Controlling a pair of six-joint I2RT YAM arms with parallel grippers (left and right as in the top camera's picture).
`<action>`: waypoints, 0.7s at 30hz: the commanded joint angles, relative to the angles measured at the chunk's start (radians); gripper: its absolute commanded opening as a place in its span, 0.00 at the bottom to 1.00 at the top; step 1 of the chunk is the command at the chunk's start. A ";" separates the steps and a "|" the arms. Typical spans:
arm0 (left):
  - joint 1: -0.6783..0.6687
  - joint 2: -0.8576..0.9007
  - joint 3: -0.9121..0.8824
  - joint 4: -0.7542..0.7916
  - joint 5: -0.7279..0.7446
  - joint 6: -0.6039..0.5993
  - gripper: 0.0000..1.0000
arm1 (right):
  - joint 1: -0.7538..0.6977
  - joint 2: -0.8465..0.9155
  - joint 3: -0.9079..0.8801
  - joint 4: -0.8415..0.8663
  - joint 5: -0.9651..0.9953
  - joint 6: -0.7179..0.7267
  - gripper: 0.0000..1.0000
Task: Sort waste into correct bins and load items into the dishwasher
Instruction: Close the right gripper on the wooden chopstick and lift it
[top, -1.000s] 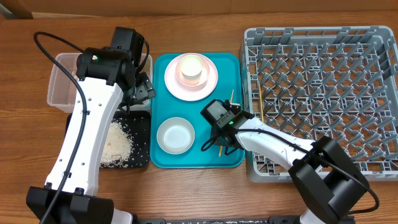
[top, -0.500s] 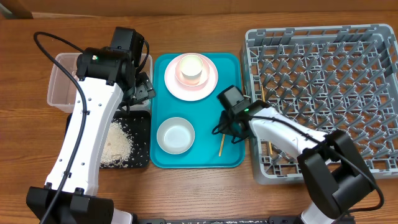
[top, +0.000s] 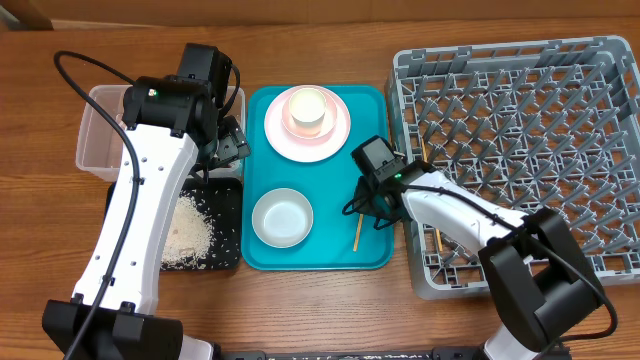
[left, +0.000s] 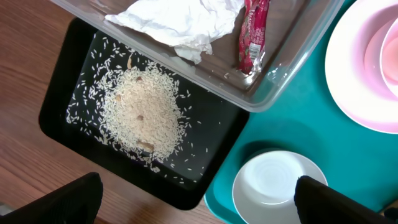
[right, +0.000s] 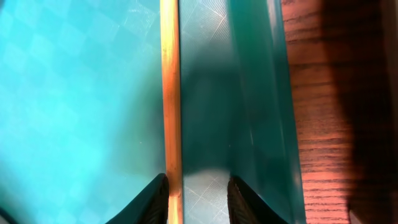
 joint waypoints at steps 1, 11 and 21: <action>0.003 -0.010 0.014 -0.002 -0.006 0.008 1.00 | 0.005 0.003 0.012 0.008 0.037 0.021 0.33; 0.003 -0.010 0.014 -0.002 -0.006 0.008 1.00 | 0.029 0.012 0.012 0.029 0.046 0.023 0.33; 0.003 -0.010 0.014 -0.002 -0.006 0.008 1.00 | 0.032 0.060 0.012 0.026 0.046 0.022 0.23</action>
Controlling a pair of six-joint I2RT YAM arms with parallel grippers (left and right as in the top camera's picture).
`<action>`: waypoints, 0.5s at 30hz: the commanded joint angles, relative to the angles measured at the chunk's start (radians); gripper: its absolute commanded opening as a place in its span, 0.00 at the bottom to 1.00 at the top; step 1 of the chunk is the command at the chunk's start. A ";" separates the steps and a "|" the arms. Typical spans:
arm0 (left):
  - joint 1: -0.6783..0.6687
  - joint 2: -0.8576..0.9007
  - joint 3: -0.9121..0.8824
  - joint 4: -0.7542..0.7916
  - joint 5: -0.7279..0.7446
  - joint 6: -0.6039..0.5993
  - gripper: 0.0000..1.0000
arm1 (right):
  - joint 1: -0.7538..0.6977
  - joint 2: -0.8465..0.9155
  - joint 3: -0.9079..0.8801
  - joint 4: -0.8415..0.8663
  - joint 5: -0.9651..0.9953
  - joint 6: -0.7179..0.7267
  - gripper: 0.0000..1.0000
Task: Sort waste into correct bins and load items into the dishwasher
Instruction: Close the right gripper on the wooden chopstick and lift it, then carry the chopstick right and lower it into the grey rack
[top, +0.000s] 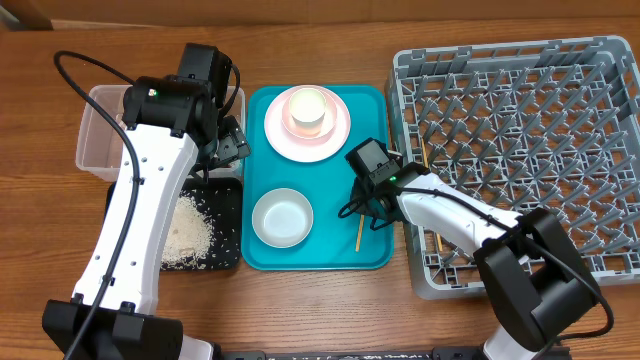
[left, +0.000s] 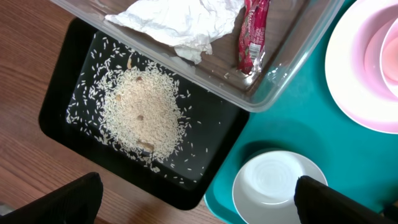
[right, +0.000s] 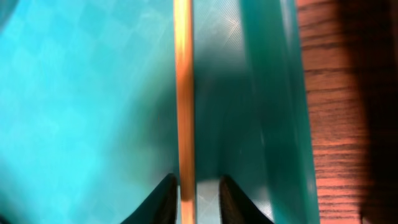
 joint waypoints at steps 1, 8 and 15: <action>0.003 -0.010 0.014 -0.003 -0.006 0.008 1.00 | 0.010 0.058 0.010 0.005 0.013 0.006 0.22; 0.003 -0.010 0.014 -0.003 -0.006 0.008 1.00 | 0.027 0.077 0.027 0.003 0.014 -0.014 0.19; 0.003 -0.010 0.014 -0.003 -0.006 0.008 1.00 | 0.032 0.077 0.027 -0.010 0.012 -0.013 0.14</action>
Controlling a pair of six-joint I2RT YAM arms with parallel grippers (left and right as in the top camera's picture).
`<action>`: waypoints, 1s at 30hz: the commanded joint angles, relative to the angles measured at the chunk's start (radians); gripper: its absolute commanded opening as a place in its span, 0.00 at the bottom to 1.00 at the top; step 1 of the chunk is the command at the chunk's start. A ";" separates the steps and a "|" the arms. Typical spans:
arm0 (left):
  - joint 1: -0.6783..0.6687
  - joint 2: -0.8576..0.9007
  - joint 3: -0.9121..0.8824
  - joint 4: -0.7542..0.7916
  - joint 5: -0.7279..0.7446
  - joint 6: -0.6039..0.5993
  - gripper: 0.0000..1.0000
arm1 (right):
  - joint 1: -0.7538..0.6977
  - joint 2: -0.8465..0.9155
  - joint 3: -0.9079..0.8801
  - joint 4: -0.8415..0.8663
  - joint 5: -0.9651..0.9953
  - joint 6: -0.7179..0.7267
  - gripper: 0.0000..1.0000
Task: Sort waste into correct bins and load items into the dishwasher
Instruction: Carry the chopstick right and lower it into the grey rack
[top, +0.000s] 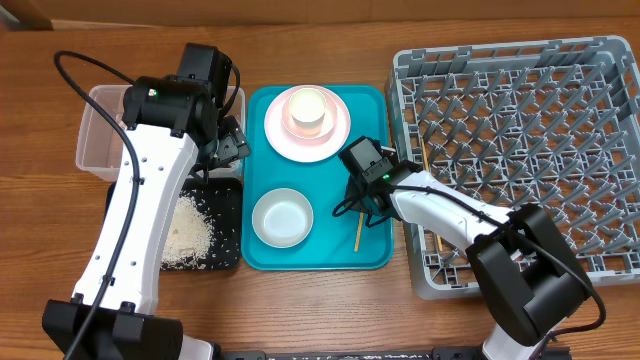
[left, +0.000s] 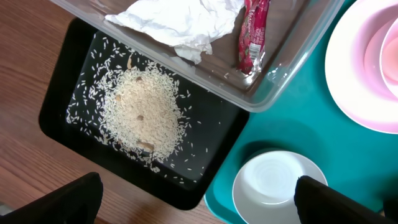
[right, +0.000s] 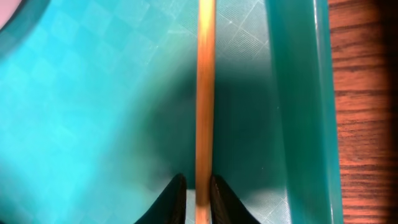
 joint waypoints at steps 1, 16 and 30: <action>0.003 -0.010 0.014 -0.003 -0.006 0.008 1.00 | 0.011 0.045 -0.009 -0.016 -0.010 -0.001 0.12; 0.003 -0.010 0.014 -0.003 -0.006 0.008 1.00 | 0.002 0.023 0.142 -0.191 -0.021 -0.044 0.04; 0.003 -0.010 0.014 -0.003 -0.006 0.008 1.00 | -0.096 -0.004 0.660 -0.621 -0.005 -0.330 0.04</action>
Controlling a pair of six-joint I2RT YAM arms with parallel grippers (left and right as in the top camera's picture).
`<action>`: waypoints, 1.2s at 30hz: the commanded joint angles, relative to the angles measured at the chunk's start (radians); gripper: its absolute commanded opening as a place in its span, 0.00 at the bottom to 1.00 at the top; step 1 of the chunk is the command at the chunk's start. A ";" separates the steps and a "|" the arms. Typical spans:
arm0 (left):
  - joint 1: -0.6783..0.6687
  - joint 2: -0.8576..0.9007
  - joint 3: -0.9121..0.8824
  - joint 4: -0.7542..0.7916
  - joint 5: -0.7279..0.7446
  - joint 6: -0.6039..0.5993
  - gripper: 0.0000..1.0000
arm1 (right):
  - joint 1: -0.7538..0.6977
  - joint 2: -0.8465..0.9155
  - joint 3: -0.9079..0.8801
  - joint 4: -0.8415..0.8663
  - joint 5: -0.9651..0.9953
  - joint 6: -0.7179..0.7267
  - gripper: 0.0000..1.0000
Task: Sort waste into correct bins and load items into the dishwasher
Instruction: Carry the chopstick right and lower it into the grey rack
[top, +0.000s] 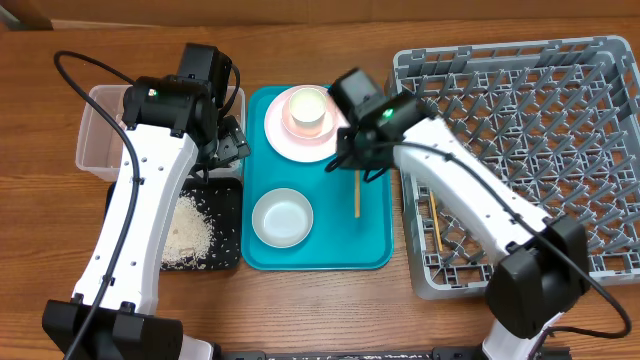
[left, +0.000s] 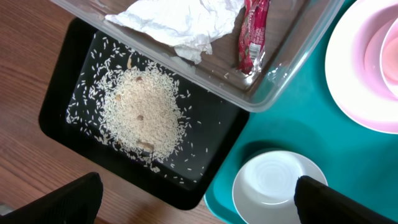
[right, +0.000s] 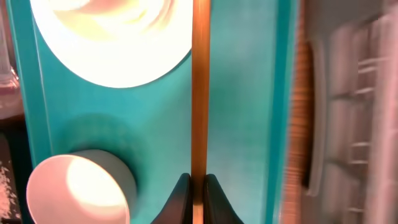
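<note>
My right gripper (top: 355, 172) is shut on a wooden chopstick (right: 199, 93), held clear above the teal tray (right: 249, 124). Overhead, the chopstick (top: 355, 195) hangs over the tray's right half, beside the grey dish rack (top: 520, 150). On the tray stand a white bowl (top: 281, 218) and a pink plate (top: 307, 135) with a cup. My left gripper (left: 199, 208) stands open and empty above the black tray of rice (left: 143, 112) and the white bowl (left: 273, 186).
A clear bin (left: 292, 56) holds crumpled tissue (left: 180, 22) and a red wrapper (left: 252, 34). Another chopstick (top: 435, 228) lies in the rack near its front left. The rack's edge (right: 348, 93) is right of the tray, with a strip of wood table between.
My right gripper, then low on the tray and shut on the chopstick, now holds it well above the tray and further back, near the pink plate. The left arm has not moved.
My right jaws first stood open around the chopstick lying by the tray's right rim. They were narrower at the following moment, then shut on the stick. Now the stick is off the tray in that gripper. The left gripper stayed open over the bins throughout.
</note>
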 joint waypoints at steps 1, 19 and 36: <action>0.003 -0.010 0.014 -0.003 -0.006 0.008 1.00 | -0.074 -0.027 0.070 -0.057 0.030 -0.127 0.04; 0.003 -0.010 0.014 -0.003 -0.006 0.008 1.00 | -0.307 -0.027 0.042 -0.221 0.024 -0.390 0.04; 0.003 -0.010 0.014 -0.003 -0.006 0.008 1.00 | -0.305 -0.027 -0.063 -0.160 0.013 -0.388 0.05</action>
